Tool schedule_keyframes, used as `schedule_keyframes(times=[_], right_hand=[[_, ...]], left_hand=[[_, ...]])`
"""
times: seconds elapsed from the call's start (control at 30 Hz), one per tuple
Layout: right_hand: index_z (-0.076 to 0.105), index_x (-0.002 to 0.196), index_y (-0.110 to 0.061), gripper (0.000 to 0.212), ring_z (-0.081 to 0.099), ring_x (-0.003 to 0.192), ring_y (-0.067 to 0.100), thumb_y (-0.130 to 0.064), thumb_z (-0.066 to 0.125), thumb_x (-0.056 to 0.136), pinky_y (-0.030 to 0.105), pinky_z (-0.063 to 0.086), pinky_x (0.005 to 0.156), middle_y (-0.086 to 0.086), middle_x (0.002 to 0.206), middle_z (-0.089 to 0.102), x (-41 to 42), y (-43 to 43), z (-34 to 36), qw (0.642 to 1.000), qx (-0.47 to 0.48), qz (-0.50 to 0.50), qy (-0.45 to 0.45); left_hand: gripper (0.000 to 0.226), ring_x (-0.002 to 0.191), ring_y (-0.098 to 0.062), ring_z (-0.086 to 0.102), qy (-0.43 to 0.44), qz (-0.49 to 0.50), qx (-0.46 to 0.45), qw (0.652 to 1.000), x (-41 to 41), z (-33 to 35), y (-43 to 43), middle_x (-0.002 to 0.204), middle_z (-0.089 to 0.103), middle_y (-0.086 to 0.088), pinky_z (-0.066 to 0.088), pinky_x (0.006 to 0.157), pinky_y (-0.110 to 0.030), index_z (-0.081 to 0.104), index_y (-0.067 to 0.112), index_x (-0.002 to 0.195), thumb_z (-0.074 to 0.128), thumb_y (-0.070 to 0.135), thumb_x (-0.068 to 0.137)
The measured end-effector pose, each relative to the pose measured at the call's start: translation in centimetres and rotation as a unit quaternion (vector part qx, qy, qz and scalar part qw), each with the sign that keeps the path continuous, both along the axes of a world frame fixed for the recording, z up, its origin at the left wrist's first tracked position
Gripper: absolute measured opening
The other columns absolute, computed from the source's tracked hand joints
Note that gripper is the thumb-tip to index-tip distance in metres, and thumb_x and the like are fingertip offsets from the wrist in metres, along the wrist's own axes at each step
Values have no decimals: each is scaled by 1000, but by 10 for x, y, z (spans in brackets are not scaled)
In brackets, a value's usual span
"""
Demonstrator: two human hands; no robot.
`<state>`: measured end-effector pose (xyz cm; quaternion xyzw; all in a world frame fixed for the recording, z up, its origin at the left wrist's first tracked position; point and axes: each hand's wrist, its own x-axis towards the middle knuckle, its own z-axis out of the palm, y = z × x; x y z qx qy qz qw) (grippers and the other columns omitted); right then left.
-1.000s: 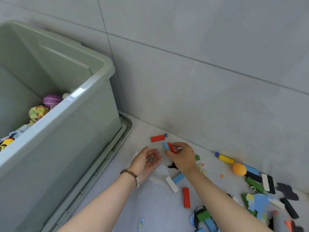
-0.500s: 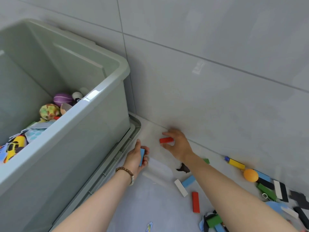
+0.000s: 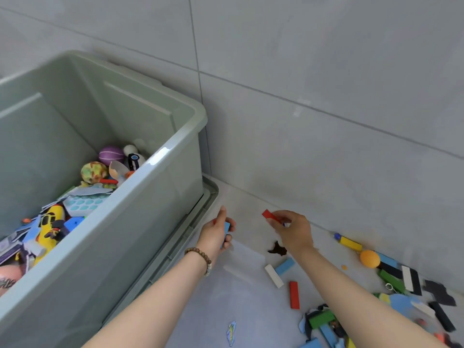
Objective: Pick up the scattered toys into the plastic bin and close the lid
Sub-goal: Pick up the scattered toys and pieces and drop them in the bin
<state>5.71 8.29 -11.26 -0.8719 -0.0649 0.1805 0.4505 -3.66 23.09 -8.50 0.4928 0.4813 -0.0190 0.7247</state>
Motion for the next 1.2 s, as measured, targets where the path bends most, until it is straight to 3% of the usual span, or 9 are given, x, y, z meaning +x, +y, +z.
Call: schedule_keyframes(times=[0.2, 0.37, 0.53, 0.6, 0.67, 0.73, 0.9, 1.03, 1.2], right_hand=[[73, 85, -27, 11, 63, 90, 7, -22, 76, 76, 40, 55, 85, -12, 88, 71, 0, -6, 145, 995, 88, 31, -42], [73, 87, -21, 11, 63, 82, 4, -20, 76, 77, 23, 52, 81, -14, 84, 70, -34, 65, 253, 978, 119, 149, -88], [75, 91, -15, 17, 62, 77, 5, -22, 78, 76, 21, 50, 76, -5, 86, 71, -102, 176, 280, 945, 91, 299, -93], [74, 96, -17, 21, 60, 78, 4, -27, 76, 78, 19, 48, 72, -5, 92, 71, -125, 216, 267, 928, 28, 351, -121], [70, 106, -20, 28, 59, 90, 7, -32, 71, 81, 18, 45, 77, -6, 107, 68, -141, 243, 248, 906, -36, 395, -147], [62, 121, -21, 38, 56, 109, 12, -35, 66, 86, 24, 44, 90, -6, 123, 59, -146, 256, 230, 890, -90, 418, -157], [54, 129, -25, 40, 41, 130, 16, -36, 57, 90, 31, 35, 106, -5, 143, 42, -124, 240, 216, 859, -170, 434, -212], [50, 132, -26, 43, 32, 138, 16, -34, 58, 90, 33, 27, 112, -5, 151, 31, -88, 196, 232, 884, -157, 382, -220], [47, 132, -29, 42, 27, 139, 13, -32, 56, 91, 31, 26, 111, -7, 152, 28, -44, 106, 246, 929, -133, 290, -186]], left_hand=[[39, 42, -8, 33, -117, -130, 130, 976, -5, 128, 13, 60, 45, 2, 25, 37, -15, 50, 16, 62, 54, 44, 90], [37, 43, -8, 28, -218, -78, 140, 963, -60, 233, 67, 54, 43, 7, 18, 38, -15, 49, 16, 64, 50, 40, 93], [41, 39, -6, 35, -101, 10, 304, 947, -142, 230, 156, 42, 45, 9, 28, 42, -20, 55, 13, 64, 47, 38, 95], [36, 54, -10, 46, -61, 24, 308, 949, -171, 211, 186, 69, 63, 7, 39, 51, -22, 62, 14, 78, 42, 37, 97], [34, 84, -13, 55, -26, 9, 296, 955, -193, 191, 208, 106, 60, 3, 46, 74, -24, 61, 15, 103, 36, 39, 99], [36, 108, -15, 50, 14, -15, 317, 948, -209, 176, 224, 109, 53, 8, 37, 90, -26, 58, 17, 112, 33, 40, 100], [53, 125, -23, 48, 67, -58, 346, 934, -220, 159, 242, 137, 51, -8, 35, 99, -29, 46, 7, 134, 35, 43, 98], [52, 132, -20, 41, 45, -123, 410, 902, -195, 182, 220, 145, 43, -4, 33, 107, -31, 39, 12, 139, 38, 42, 97], [50, 136, -17, 32, -29, -200, 550, 810, -136, 219, 150, 145, 42, -2, 24, 112, -29, 41, 17, 139, 42, 43, 96]])
